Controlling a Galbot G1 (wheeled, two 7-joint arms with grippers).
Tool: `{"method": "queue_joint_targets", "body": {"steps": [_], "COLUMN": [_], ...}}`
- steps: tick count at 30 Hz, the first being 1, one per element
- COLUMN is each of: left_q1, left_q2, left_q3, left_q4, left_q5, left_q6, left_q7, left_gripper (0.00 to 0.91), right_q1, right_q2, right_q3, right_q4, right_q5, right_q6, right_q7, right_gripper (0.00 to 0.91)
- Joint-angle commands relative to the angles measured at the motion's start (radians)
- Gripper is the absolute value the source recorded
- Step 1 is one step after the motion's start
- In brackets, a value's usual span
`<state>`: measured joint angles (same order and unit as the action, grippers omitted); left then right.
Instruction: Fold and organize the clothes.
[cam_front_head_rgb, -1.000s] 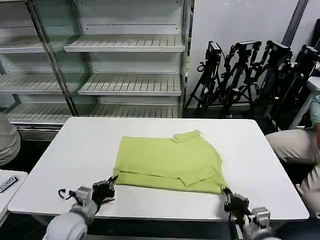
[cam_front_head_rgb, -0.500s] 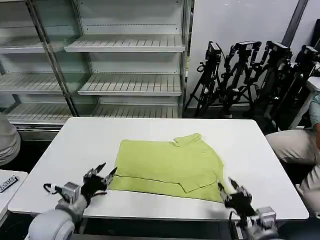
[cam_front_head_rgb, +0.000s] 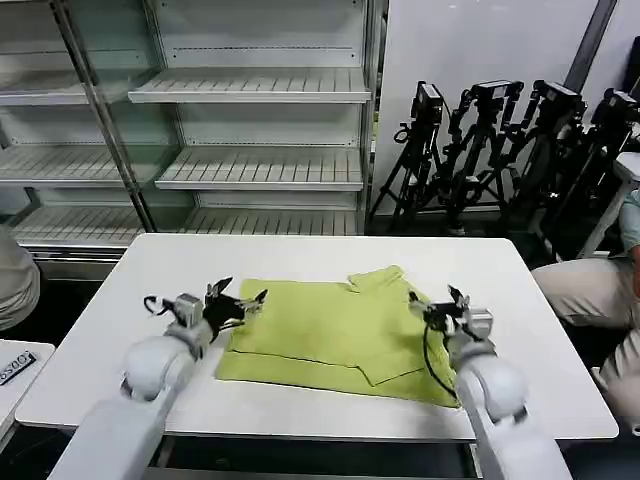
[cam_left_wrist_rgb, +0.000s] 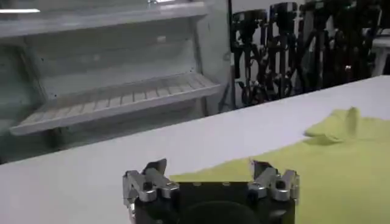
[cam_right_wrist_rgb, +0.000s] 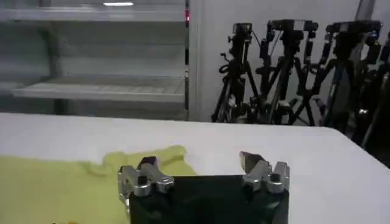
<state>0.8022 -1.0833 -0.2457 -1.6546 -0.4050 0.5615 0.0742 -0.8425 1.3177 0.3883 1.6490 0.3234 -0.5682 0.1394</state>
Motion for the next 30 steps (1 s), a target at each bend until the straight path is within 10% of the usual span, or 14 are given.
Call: {"method": "queue_joint_targets", "body": {"steps": [1,21,22,24,25,27,30], "left_q1": [-0.271,-0.244,-0.24,-0.238,-0.236,-0.23,-0.21], "left_q2": [-0.014,-0.033,-0.034,-0.036,-0.037,-0.037,-0.034], "left_q3": [0.104,0.099,0.099,0.097,0.096,0.095,0.094], "left_q4": [0.422,0.432,0.428,0.425,0.423,0.417,0.395], "left_q5": [-0.017,-0.035,-0.035,-0.035,-0.035,-0.038,-0.043], "left_q6": [-0.005,0.015,0.015,0.015,0.015,0.015,0.015], "left_q7": [0.057,0.065,0.064,0.059,0.058,0.055,0.058], "left_gripper": [0.907,0.907,0.796,0.212,0.01,0.01,0.01], "right_q1": [0.249,0.324,0.324,0.322,0.319,0.312,0.305], "right_q2": [0.075,0.128,0.128,0.127,0.126,0.124,0.125], "right_q3": [-0.053,-0.045,-0.045,-0.047,-0.047,-0.05,-0.051], "right_q4": [-0.348,-0.527,-0.53,-0.531,-0.527,-0.521,-0.518], "right_q5": [-0.009,-0.01,-0.007,0.007,0.022,0.031,0.044], "right_q6": [-0.01,0.034,0.031,0.02,0.009,0.003,0.001], "right_q7": [0.014,-0.028,-0.028,-0.028,-0.027,-0.032,-0.038], "right_gripper": [0.907,0.907,0.907,0.907,0.584,0.0,0.0]}}
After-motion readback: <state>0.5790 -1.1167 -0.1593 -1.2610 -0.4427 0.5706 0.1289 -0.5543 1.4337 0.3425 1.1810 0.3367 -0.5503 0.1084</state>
